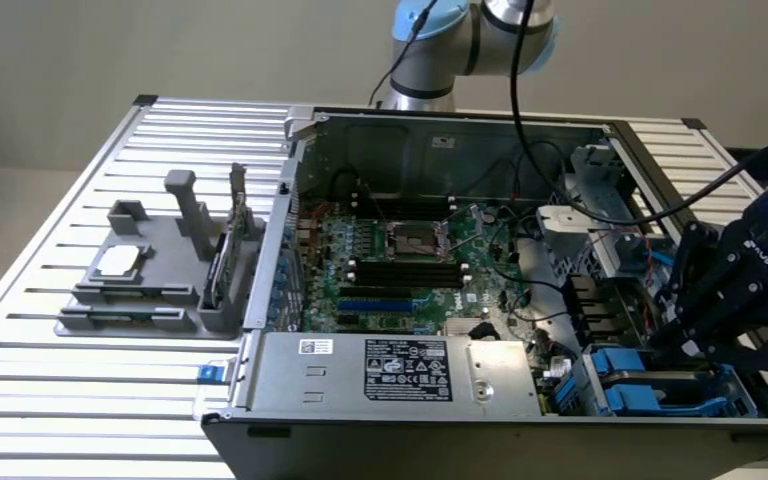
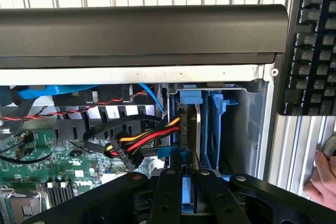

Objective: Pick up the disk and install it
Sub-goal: 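Insert the second disk wire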

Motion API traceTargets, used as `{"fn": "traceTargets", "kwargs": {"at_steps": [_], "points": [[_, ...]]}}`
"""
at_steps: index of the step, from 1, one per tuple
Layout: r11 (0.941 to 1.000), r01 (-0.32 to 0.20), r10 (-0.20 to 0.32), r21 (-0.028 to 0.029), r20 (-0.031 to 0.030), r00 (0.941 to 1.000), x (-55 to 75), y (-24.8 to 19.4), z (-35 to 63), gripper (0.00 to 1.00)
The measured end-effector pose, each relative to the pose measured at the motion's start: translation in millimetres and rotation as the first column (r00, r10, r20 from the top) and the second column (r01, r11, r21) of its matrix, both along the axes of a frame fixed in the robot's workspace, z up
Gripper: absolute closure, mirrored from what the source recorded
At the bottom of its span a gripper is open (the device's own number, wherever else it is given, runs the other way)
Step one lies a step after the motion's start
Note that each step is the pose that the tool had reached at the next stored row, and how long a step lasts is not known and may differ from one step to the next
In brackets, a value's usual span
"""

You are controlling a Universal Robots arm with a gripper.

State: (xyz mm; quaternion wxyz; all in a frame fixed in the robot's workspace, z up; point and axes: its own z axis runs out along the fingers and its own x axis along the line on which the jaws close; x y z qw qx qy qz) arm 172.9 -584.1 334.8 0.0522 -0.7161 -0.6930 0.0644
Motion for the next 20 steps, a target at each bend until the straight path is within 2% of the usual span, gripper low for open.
{"fn": "traceTargets", "kwargs": {"at_steps": [2, 3, 11, 17, 18, 19, 20], "points": [[1.0, 0.0, 0.0, 0.0003, -0.0003, 1.0, 0.0, -0.1, 0.3, 0.82], [1.0, 0.0, 0.0, 0.0003, -0.0003, 1.0, 0.0, -0.1, 1.2, 0.76], [1.0, 0.0, 0.0, 0.0002, -0.0004, 1.0, -3.0, -1.0, 15.9, 0.76], [1.0, 0.0, 0.0, 0.0001, -0.0003, 1.0, -22.8, -1.7, 17.2, 0.76], [1.0, 0.0, 0.0, 0.0002, -0.0004, 1.0, -25.1, -1.5, 17.3, 0.78], [1.0, 0.0, 0.0, 0.0003, -0.0004, 1.0, -26.6, -0.9, 17.6, 0.84], [1.0, 0.0, 0.0, 0.0002, -0.0003, 1.0, -27.7, -0.3, 18.2, 0.84]]}}
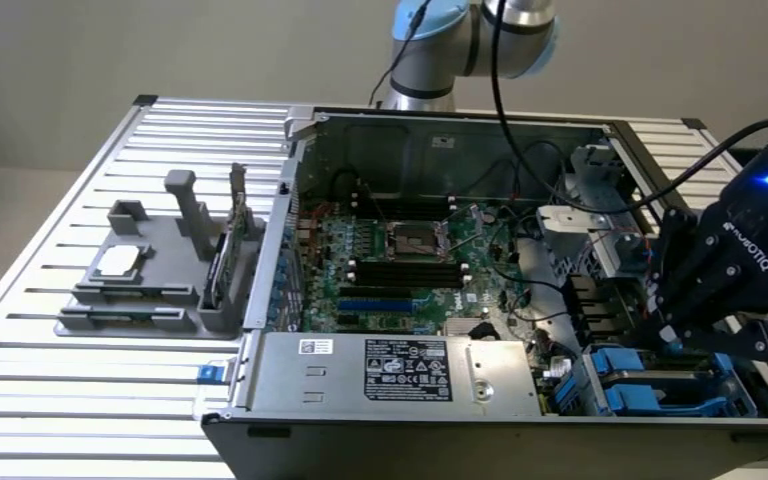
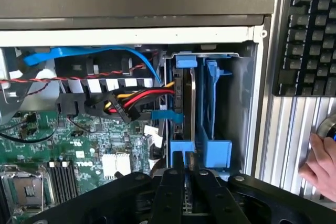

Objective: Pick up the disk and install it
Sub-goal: 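Insert the second disk wire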

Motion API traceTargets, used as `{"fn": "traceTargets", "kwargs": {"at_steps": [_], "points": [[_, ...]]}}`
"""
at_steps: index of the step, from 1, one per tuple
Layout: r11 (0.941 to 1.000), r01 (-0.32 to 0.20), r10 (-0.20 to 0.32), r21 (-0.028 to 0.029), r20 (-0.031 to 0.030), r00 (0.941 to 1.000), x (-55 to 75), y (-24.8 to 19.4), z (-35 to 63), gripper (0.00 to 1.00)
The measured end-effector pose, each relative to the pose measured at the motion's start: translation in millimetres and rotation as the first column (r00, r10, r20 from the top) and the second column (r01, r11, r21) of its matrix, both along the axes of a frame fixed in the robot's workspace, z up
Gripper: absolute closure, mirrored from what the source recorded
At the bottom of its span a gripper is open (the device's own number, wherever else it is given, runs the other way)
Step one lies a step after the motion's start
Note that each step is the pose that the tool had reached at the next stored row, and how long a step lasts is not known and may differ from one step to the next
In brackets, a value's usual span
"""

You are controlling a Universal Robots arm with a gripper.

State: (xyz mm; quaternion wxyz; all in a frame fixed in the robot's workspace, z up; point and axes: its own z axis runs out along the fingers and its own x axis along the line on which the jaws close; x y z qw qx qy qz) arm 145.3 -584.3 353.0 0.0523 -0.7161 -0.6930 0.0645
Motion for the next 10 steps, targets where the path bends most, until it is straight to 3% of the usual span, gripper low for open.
{"fn": "traceTargets", "kwargs": {"at_steps": [1, 10], "points": [[1.0, 0.0, 0.0, -0.0001, 0.0, 1.0, -1.1, 0.5, 0.6, 0.89], [1.0, 0.0, 0.0, -0.0013, 0.0007, 1.0, -2.9, 1.4, 1.3, 0.89]]}}
